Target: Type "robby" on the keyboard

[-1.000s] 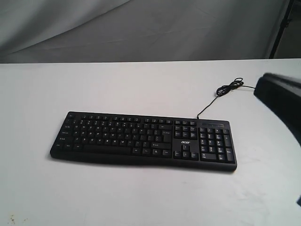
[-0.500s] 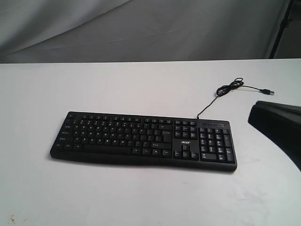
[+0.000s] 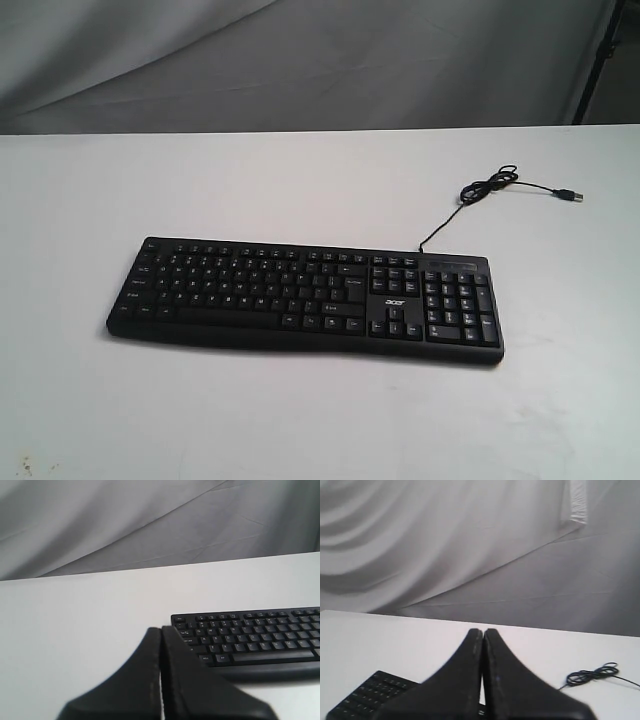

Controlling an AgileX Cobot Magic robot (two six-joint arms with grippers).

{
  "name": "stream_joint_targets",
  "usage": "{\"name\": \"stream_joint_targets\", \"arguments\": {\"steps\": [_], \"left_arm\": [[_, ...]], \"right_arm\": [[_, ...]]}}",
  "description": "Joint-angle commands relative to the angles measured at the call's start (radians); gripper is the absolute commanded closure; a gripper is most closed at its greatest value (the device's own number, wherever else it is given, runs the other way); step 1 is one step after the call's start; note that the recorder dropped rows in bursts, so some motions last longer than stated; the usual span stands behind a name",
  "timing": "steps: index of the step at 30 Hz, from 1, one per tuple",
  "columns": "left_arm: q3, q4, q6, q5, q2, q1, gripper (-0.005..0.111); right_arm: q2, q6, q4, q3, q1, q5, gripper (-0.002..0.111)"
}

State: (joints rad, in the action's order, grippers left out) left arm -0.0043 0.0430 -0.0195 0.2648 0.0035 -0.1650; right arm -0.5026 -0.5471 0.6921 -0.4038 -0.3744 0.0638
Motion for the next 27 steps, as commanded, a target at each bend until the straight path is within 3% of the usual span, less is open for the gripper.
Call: {"name": "stream_joint_targets", "arguments": {"steps": [1,10,17,27], "left_arm": [[0.004,0.005,-0.003,-0.005,-0.003,-0.006,0.107],[0.004,0.005,-0.003,-0.005,-0.003,-0.006,0.107],[0.004,0.005,-0.003,-0.005,-0.003,-0.006,0.107],[0.004,0.005,-0.003,-0.005,-0.003,-0.006,0.107]], "right_arm": [[0.075,0.003,-0.043,0.001,0.133,0.088,0.108],[0.217,0.006,0.047,0.001,0.259,0.033,0.108],[0.307,0.006,-0.091,0.008,0.284,0.128,0.108],[0.425,0.099,-0.102,0.249,0.284,0.075,0.108]]}}
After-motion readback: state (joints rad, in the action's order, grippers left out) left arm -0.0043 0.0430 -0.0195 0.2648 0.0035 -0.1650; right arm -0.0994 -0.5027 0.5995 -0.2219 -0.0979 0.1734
